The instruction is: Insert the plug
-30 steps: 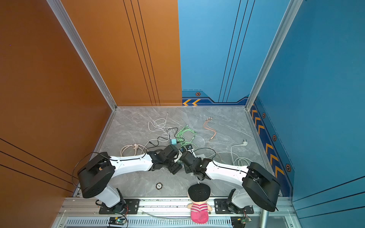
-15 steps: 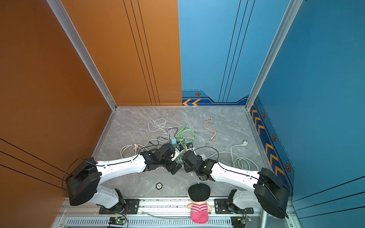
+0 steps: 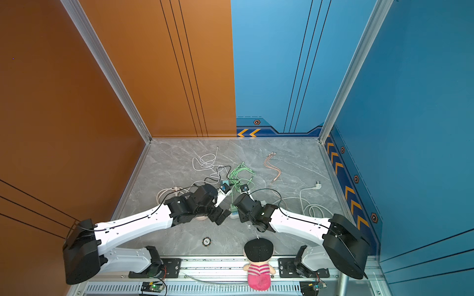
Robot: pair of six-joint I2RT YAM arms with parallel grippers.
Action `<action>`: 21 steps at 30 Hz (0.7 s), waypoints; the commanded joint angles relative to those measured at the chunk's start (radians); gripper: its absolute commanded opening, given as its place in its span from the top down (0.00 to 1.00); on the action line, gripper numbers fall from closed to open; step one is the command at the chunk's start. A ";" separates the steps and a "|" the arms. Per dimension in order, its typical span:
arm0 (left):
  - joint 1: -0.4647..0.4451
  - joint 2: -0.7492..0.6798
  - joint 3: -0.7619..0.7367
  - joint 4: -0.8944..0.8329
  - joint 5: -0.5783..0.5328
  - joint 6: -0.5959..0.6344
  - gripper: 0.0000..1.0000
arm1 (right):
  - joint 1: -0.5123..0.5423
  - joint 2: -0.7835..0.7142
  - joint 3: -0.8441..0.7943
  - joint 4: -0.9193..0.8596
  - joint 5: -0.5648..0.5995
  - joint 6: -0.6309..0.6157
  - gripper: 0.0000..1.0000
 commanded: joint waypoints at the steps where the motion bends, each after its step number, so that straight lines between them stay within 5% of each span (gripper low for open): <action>1: 0.003 -0.020 -0.001 -0.040 -0.011 -0.014 0.02 | -0.019 0.006 0.001 0.005 0.035 -0.002 0.57; 12: 0.002 -0.016 0.007 -0.045 -0.016 -0.019 0.02 | -0.028 0.013 -0.003 0.006 0.024 -0.006 0.78; 17: 0.002 -0.018 0.009 -0.053 -0.026 -0.019 0.02 | -0.022 0.026 -0.004 0.020 0.005 -0.010 0.99; 21: 0.002 -0.017 0.009 -0.054 -0.032 -0.021 0.02 | -0.006 0.024 -0.010 0.034 0.006 -0.028 1.00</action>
